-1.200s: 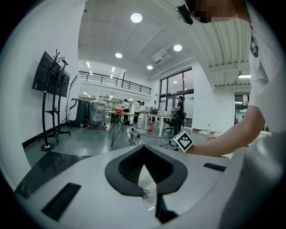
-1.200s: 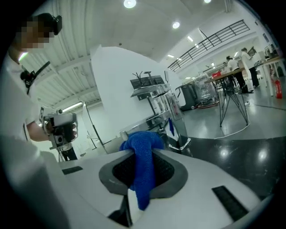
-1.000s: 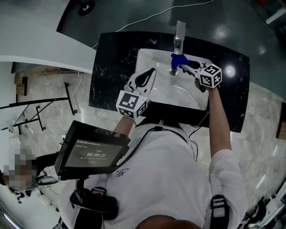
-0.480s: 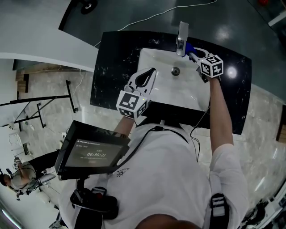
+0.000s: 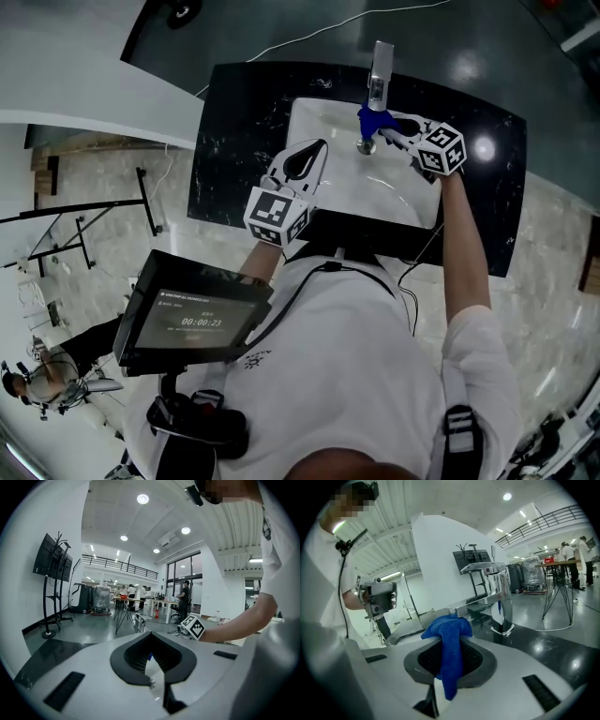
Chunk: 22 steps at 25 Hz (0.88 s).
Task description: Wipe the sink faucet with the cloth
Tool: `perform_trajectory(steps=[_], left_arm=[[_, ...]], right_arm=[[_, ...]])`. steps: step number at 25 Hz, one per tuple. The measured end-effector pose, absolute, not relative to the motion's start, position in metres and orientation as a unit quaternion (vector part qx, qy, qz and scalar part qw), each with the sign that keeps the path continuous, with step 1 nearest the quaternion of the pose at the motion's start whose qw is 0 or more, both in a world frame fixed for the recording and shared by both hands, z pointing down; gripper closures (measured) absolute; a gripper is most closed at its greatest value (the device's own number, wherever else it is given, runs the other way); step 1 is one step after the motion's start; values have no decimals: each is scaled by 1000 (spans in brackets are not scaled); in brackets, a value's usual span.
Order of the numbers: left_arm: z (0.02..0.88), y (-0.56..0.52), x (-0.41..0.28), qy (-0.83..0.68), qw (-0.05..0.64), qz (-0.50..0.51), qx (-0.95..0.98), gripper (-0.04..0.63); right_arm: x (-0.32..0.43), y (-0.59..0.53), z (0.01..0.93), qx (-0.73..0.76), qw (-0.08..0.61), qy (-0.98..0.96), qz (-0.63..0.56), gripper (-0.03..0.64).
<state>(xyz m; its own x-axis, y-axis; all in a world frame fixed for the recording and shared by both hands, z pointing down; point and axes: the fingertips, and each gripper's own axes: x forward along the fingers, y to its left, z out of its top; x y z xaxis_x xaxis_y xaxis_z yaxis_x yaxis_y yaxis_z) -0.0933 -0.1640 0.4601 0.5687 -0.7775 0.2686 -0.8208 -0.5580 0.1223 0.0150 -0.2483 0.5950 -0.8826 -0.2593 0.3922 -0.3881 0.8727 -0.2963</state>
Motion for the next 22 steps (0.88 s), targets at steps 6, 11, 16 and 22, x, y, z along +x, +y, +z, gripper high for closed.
perform_trajectory(steps=[6, 11, 16, 22], left_arm=[[461, -163, -90, -449, 117, 91, 881, 594], [459, -165, -91, -454, 116, 91, 879, 594], [462, -166, -99, -465, 114, 93, 873, 594], [460, -168, -101, -462, 111, 92, 875, 594]], right_arm=[[34, -240, 609, 169, 212, -942, 199, 561], [56, -301, 612, 287, 196, -916, 199, 561], [34, -323, 601, 289, 176, -924, 179, 561], [16, -278, 600, 201, 182, -945, 182, 563]])
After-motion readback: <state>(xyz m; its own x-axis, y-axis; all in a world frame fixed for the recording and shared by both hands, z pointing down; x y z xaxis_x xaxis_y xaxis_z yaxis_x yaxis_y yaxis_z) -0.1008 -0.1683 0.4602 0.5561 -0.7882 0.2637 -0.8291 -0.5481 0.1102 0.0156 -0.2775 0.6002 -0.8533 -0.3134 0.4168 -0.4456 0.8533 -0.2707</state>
